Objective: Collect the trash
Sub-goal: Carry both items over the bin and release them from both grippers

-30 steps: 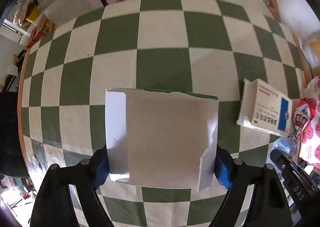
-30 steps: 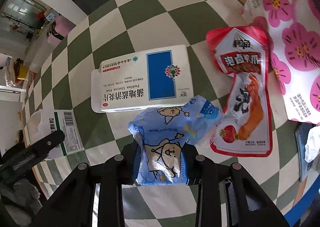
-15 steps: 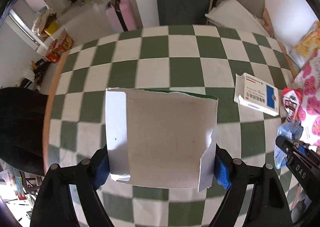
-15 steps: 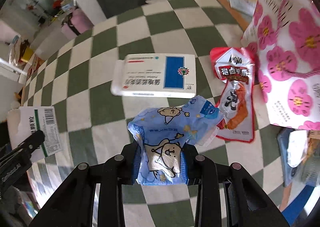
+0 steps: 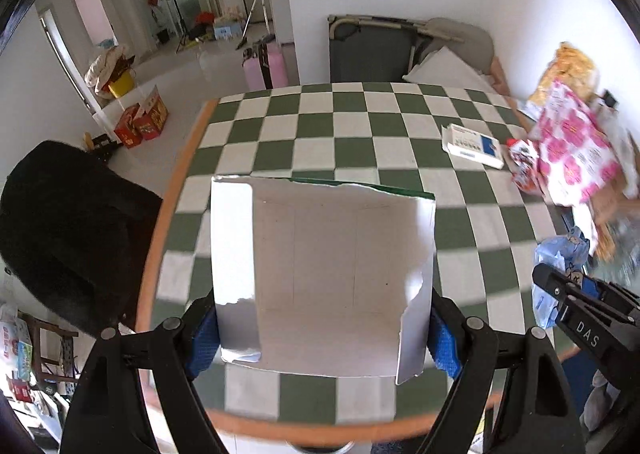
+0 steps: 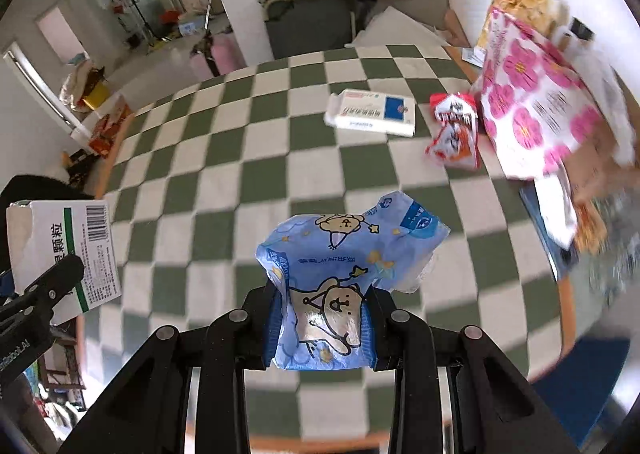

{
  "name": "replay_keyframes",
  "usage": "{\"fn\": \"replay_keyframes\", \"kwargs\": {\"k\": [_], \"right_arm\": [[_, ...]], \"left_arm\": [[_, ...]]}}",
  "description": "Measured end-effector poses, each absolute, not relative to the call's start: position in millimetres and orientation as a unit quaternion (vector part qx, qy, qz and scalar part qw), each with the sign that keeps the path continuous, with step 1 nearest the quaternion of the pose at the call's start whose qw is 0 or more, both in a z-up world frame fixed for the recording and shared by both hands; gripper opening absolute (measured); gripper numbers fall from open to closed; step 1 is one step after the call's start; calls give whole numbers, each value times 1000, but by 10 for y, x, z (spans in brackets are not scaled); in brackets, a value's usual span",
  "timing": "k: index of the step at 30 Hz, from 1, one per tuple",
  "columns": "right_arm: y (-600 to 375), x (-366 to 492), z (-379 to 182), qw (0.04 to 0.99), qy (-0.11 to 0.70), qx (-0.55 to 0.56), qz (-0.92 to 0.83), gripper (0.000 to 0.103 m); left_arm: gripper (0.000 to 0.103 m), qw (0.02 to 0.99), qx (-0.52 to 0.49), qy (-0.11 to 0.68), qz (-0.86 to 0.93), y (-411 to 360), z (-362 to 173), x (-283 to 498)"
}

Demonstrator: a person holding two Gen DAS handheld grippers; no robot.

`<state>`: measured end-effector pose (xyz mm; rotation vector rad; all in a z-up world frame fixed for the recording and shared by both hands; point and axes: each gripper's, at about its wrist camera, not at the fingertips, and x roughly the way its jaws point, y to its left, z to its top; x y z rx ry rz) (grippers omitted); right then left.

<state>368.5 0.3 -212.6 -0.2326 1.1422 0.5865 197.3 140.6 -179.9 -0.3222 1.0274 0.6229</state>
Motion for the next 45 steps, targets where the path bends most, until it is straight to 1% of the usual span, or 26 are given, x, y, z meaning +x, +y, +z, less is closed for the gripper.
{"fn": "replay_keyframes", "kwargs": {"k": [4, 8, 11, 14, 18, 23, 28, 30, 31, 34, 36, 38, 39, 40, 41, 42, 43, 44, 45], "right_arm": [[-302, 2836, -1990, 795, 534, -92, 272, 33], [-658, 2060, -2009, 783, 553, -75, 274, 33], [-870, 1584, -2187, 760, 582, -72, 279, 33], [-1063, 1214, -2503, 732, 616, -72, 282, 33], [-1270, 813, -3253, 677, 676, -64, 284, 33], [-1427, 524, -4597, 601, 753, -23, 267, 34], [-1401, 407, -5910, 563, 786, 1, 255, 35], [-1373, 385, -6343, 553, 793, 10, 255, 36], [-1362, 387, -6601, 549, 796, 13, 253, 36], [-1345, 354, -7197, 538, 805, 15, 251, 38], [-1300, 390, -7505, 524, 813, 19, 252, 43], [-1273, 377, -7787, 508, 822, 27, 256, 58], [-1267, 372, -7860, 505, 824, 26, 256, 61], [-1266, 367, -7953, 502, 826, 26, 257, 70], [-1266, 356, -8001, 499, 827, 23, 259, 79], [-1266, 351, -8017, 499, 826, 18, 261, 84], [-1259, 356, -8029, 499, 825, 16, 265, 92], [-1258, 348, -8027, 499, 824, 12, 269, 98], [-1242, 345, -8010, 500, 822, 2, 271, 100]], "left_arm": [[83, 820, -158, 479, 270, 1155, -1762, 1262], [83, 811, -168, 501, 252, 921, -1910, 682], [83, 789, -213, 528, 232, 821, -2194, 309], [83, 756, -250, 561, 225, 778, -2672, -10], [83, 694, -330, 603, 214, 797, -3583, -410], [83, 624, -393, 642, 208, 846, -4950, -634], [85, 573, -437, 669, 180, 829, -6242, -646], [87, 564, -431, 681, 178, 814, -6634, -610], [88, 561, -423, 688, 180, 801, -6833, -593], [103, 552, -426, 694, 181, 790, -7203, -584], [103, 553, -431, 689, 184, 804, -7336, -600], [103, 553, -429, 688, 194, 830, -7420, -650], [103, 555, -427, 686, 200, 840, -7435, -667], [103, 556, -422, 685, 210, 840, -7435, -680], [103, 560, -415, 684, 217, 858, -7411, -707], [103, 563, -404, 684, 227, 861, -7389, -718], [103, 566, -388, 686, 240, 871, -7332, -737], [103, 570, -379, 686, 247, 864, -7288, -745], [103, 572, -370, 687, 252, 858, -7226, -753]]}}
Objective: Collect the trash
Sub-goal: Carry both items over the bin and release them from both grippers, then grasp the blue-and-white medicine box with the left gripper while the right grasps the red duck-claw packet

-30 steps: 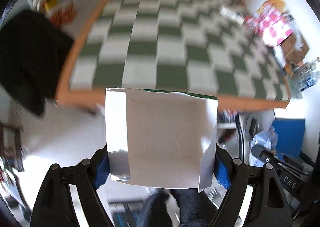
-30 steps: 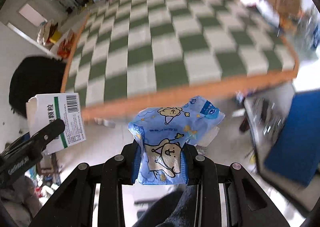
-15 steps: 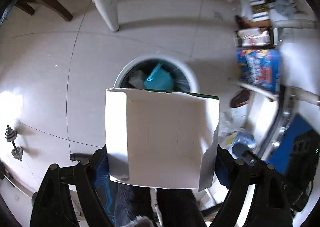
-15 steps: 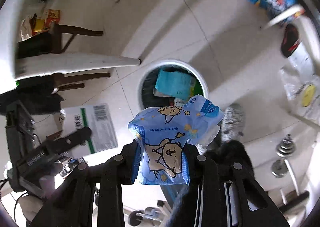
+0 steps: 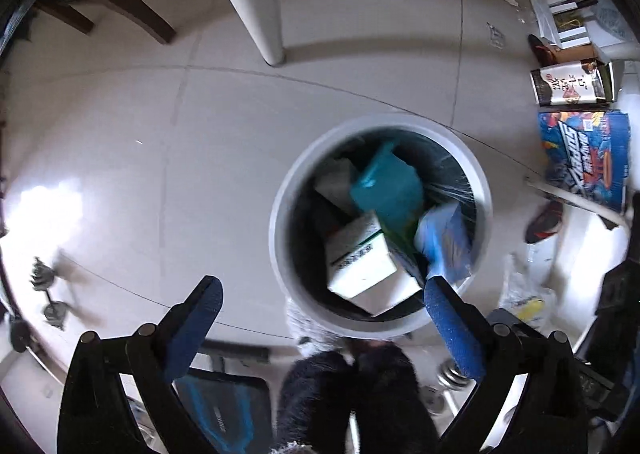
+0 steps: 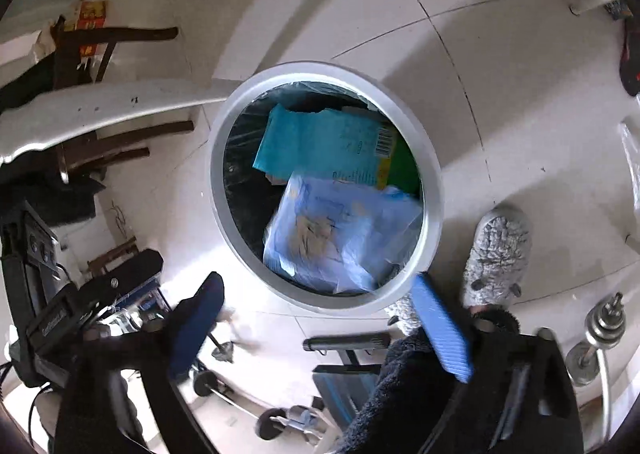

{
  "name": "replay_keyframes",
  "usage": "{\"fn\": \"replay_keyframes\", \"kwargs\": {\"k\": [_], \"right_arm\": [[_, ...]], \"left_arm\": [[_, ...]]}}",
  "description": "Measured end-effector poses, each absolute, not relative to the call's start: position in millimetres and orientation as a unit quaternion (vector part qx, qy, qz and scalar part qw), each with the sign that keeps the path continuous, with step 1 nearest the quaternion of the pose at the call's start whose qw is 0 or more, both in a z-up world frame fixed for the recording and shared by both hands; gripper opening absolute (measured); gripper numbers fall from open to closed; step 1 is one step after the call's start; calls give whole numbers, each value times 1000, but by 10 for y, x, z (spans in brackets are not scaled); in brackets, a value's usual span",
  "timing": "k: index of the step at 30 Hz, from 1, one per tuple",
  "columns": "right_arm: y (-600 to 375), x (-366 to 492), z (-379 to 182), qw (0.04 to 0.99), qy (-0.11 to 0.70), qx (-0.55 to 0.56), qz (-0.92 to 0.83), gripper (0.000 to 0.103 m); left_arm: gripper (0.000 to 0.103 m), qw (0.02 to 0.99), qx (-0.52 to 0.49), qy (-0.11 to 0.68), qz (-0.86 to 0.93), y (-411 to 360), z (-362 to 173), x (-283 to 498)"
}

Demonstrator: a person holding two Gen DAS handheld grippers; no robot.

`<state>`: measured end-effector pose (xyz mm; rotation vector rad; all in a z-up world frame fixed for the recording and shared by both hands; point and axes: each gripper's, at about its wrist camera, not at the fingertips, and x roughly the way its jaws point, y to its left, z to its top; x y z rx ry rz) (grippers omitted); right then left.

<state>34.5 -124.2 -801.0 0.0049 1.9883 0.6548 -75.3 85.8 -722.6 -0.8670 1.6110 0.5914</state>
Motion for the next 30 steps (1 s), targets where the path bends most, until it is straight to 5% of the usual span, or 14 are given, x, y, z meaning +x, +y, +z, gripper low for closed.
{"fn": "replay_keyframes", "kwargs": {"k": [12, 30], "right_arm": [[-1083, 253, -6839, 602, 726, -207, 260, 100], [-1359, -45, -4200, 643, 681, -225, 271, 100]], "left_arm": [[103, 605, -304, 684, 271, 543, -6038, -891], [103, 651, -289, 654, 256, 219, -3962, -1310]]}}
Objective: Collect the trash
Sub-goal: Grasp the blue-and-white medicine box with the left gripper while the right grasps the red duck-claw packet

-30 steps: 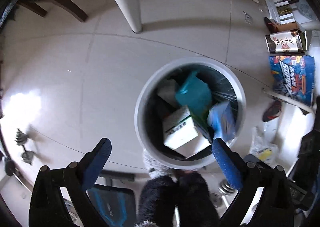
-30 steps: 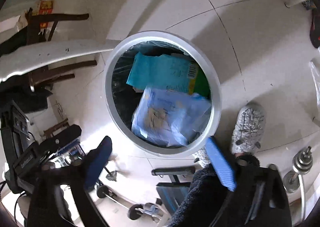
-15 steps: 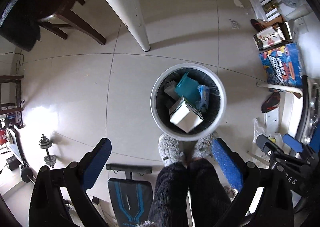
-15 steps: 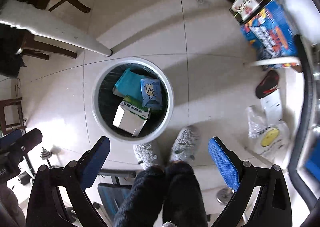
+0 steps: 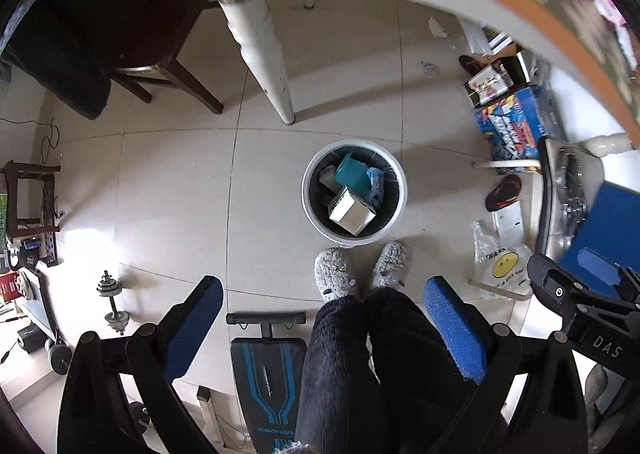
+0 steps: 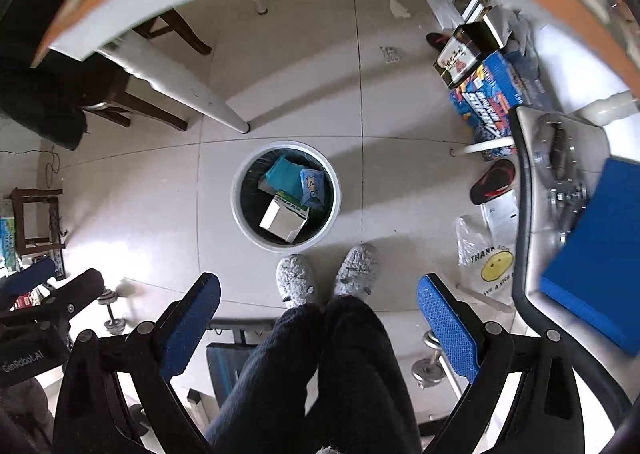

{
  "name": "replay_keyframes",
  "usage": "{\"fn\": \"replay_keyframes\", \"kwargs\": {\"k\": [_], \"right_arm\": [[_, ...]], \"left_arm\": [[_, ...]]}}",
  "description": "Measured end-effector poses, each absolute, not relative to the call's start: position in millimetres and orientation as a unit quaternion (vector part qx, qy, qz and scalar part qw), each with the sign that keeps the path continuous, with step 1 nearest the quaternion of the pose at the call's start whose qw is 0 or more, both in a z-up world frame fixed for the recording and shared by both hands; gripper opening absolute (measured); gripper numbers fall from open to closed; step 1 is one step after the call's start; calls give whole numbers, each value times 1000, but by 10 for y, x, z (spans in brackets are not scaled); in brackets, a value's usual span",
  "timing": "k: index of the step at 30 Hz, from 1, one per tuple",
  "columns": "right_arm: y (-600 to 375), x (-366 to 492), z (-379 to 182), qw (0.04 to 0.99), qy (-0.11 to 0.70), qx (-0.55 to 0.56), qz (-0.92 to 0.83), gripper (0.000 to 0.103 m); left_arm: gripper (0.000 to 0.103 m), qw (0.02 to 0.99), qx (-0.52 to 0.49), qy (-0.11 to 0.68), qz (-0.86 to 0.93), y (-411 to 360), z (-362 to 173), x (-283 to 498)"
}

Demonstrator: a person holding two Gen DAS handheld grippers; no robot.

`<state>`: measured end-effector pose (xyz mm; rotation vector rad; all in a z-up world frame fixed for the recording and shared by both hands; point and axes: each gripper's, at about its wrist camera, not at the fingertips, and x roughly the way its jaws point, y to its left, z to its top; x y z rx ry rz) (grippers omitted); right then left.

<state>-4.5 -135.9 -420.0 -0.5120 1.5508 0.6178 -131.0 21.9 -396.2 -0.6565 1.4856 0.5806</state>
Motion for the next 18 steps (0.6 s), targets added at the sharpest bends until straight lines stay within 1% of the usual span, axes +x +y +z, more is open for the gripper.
{"fn": "replay_keyframes", "kwargs": {"k": [6, 9, 14, 18], "right_arm": [[-1333, -164, -3483, 651, 674, -206, 282, 100], [-1274, -100, -3184, 657, 671, -184, 289, 100], [-1058, 371, -2757, 669, 674, -120, 288, 100], [-877, 956, -2489, 693, 658, -87, 282, 100]], "left_arm": [[103, 671, -289, 630, 265, 313, -3402, -1366], [103, 682, -276, 618, 278, 446, -3143, -1229], [103, 718, -244, 576, 304, 741, -2761, -787], [103, 743, -214, 548, 320, 1006, -2516, -165]]}}
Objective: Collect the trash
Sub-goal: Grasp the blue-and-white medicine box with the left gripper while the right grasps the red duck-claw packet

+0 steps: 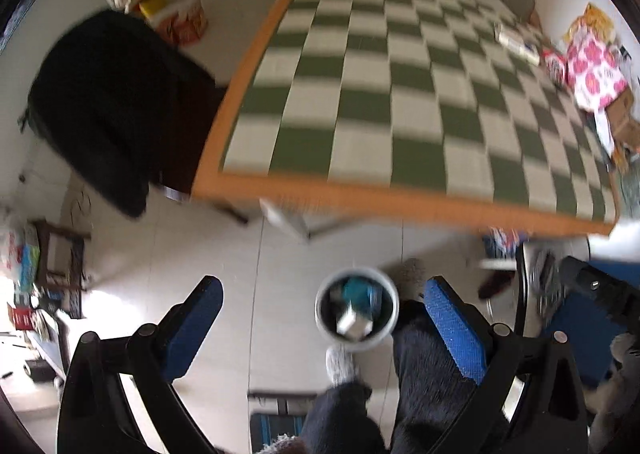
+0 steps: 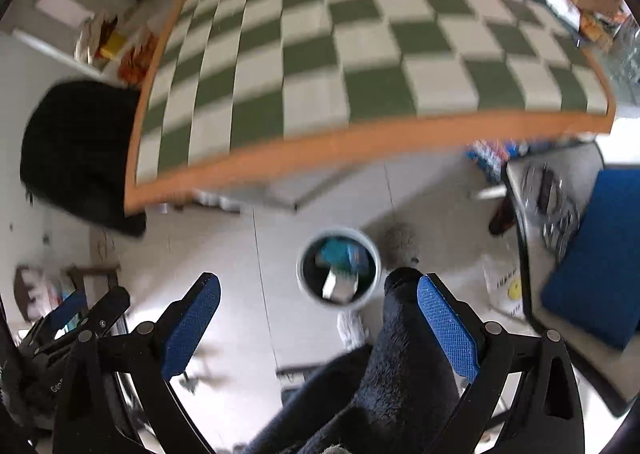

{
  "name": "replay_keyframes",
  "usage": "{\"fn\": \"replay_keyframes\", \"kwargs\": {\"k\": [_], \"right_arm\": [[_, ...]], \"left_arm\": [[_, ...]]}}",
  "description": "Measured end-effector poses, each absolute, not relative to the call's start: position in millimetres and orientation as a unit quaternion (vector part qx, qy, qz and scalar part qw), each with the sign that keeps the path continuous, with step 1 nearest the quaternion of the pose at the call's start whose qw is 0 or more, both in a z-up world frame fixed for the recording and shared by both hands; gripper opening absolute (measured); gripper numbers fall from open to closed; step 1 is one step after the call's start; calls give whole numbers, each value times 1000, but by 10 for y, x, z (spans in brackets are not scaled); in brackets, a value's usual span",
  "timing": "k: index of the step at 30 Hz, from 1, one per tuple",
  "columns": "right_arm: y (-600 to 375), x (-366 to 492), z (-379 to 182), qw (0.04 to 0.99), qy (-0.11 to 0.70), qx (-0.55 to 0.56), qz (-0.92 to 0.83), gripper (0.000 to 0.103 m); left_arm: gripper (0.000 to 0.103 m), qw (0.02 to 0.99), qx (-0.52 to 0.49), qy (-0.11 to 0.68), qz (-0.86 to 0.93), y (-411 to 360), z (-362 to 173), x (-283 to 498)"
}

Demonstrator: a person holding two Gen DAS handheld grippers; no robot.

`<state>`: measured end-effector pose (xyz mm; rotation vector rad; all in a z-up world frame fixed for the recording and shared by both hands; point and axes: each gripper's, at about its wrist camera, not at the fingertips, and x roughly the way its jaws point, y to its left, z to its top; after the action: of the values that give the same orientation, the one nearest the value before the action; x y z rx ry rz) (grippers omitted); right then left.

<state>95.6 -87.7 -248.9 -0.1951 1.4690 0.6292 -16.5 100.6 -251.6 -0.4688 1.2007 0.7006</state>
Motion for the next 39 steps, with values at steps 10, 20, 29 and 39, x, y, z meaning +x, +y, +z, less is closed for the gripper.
{"fn": "replay_keyframes", "kwargs": {"k": [10, 20, 29, 39], "right_arm": [[-826, 3725, -2341, 750, 636, -28, 179, 100], [-592, 6423, -3283, 745, 659, -38, 99, 100], [-240, 7209, -3912, 739, 664, -86, 79, 66], [-748, 6762, -3866, 710, 700, -47, 69, 51]], "left_arm": [[103, 753, -173, 542, 329, 1588, -2407, 2141], [103, 757, -27, 600, 258, 1762, -2861, 4435], [103, 770, 193, 601, 96, 1514, -3161, 5708], [103, 688, 417, 573, -160, 783, -3493, 6240]]}}
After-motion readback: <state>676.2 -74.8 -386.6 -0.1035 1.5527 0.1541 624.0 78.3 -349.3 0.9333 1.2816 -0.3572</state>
